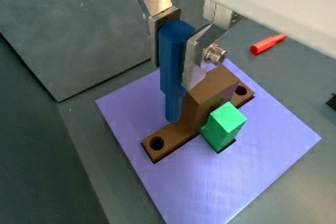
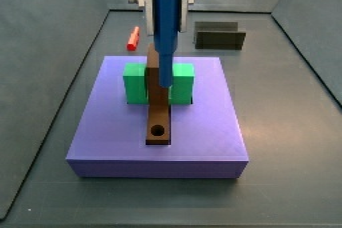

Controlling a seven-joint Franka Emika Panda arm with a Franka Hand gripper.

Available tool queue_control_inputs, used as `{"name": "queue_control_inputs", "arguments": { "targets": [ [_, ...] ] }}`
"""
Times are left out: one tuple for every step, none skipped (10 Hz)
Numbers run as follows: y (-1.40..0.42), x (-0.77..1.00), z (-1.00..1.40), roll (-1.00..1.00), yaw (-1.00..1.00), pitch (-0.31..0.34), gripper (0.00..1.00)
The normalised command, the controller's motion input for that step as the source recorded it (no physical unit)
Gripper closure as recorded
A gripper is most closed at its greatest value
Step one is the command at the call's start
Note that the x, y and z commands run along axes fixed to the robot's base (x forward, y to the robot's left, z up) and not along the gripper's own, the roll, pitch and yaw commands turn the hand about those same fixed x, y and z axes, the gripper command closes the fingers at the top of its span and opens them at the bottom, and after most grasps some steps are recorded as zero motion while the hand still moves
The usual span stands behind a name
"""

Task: Pick up the blue object. Move up. Place the blue object on the fixture. Regrasp the blue object. Move to above the board. Insert the blue object.
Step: Insert the blue object.

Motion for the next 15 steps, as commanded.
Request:
{"name": "queue_control_inputs", "arguments": {
  "targets": [
    [0.00,0.00,-0.43,0.14,0.00,-0.031,1.00],
    [-0.02,0.00,-0.73,0.18,0.00,-0.160,1.00],
    [-0.06,-0.19,-0.74,0.09,0.00,-0.264,1.00],
    [-0.17,-0.06,-0.65,0.04,0.00,-0.243,1.00],
    [-0.30,0.00,-0.49,0.04,0.00,-0.189,1.00],
    [-0.23,0.00,-0.58,0.17,0.00,-0.154,1.00],
    [-0.14,0.00,-0.53,0.18,0.00,-0.077,1.00],
    [-0.17,0.00,-0.44,0.17,0.00,-0.076,1.00],
    [-0.16,0.02,-0.36,0.17,0.00,-0.020,1.00],
    [-0.14,0.00,-0.22,0.12,0.00,-0.007,1.00],
    [-0.11,0.00,-0.16,0.09,0.00,0.000,1.00],
    [-0.08,0.00,-0.16,0.08,0.00,0.000,1.00],
    [0.00,0.07,-0.18,0.10,0.02,0.000,1.00],
    [0.00,0.22,-0.26,0.12,0.06,0.019,1.00],
    [0.07,0.34,-0.43,0.19,0.04,0.044,1.00]
  ]
}}
